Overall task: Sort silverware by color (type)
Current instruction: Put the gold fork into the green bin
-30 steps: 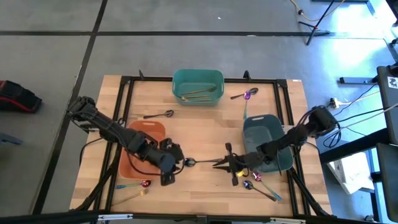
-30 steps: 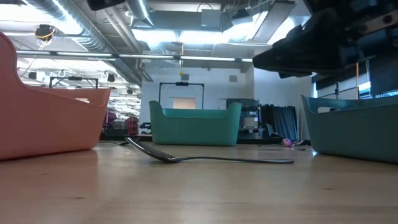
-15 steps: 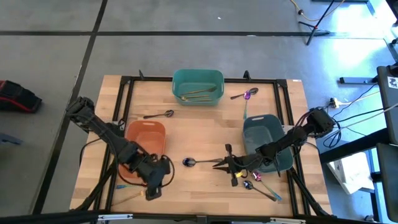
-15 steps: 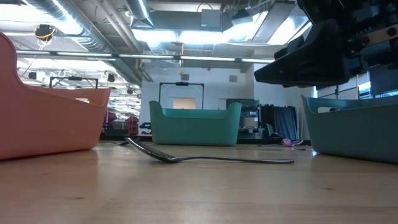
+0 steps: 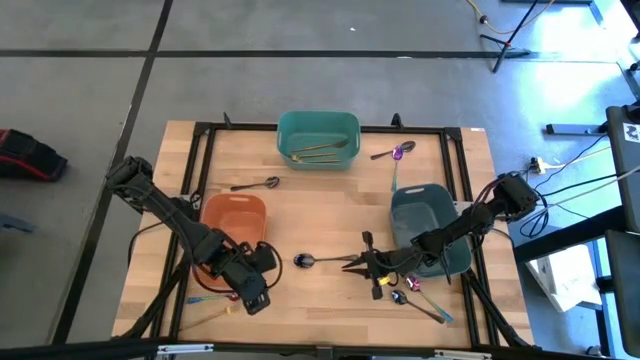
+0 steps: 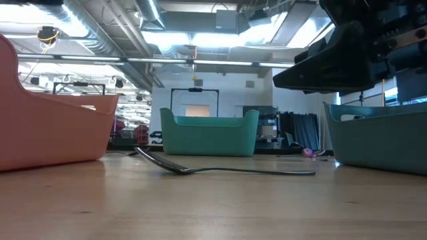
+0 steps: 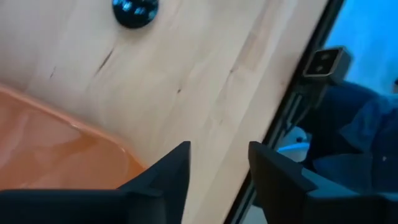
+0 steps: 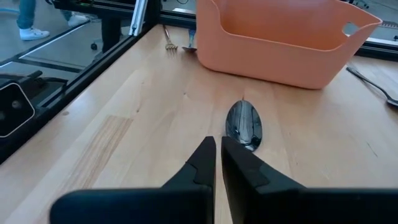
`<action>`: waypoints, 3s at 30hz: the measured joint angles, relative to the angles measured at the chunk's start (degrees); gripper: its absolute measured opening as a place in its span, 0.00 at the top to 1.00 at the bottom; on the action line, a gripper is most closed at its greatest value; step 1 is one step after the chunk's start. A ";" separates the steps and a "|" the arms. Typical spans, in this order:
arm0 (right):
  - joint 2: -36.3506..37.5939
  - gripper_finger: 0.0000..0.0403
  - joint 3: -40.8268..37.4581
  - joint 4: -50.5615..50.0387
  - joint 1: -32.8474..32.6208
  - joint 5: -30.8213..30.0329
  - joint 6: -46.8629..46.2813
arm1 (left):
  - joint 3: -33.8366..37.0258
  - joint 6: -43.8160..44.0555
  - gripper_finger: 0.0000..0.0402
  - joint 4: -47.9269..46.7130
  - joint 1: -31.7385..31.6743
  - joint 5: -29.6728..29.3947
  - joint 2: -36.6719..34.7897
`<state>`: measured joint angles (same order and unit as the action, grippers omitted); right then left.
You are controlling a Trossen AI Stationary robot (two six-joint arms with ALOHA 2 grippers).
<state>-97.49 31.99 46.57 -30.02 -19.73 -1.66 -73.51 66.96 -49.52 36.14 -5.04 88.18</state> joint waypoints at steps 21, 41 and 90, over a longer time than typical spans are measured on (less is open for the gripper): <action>0.04 0.95 0.00 -0.42 0.00 2.37 -1.12 | 0.39 21.41 0.55 -9.04 20.60 -4.11 -1.06; 0.04 0.95 0.00 -0.44 0.00 2.27 -1.08 | 0.39 38.59 0.55 -5.71 31.96 -3.22 12.41; 0.09 0.95 0.00 0.00 0.02 2.75 -4.54 | 2.79 28.76 0.97 0.01 31.72 -4.80 22.55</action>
<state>-97.41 31.99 46.57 -30.00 -16.97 -6.20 -70.73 95.72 -49.51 67.86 -9.84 110.74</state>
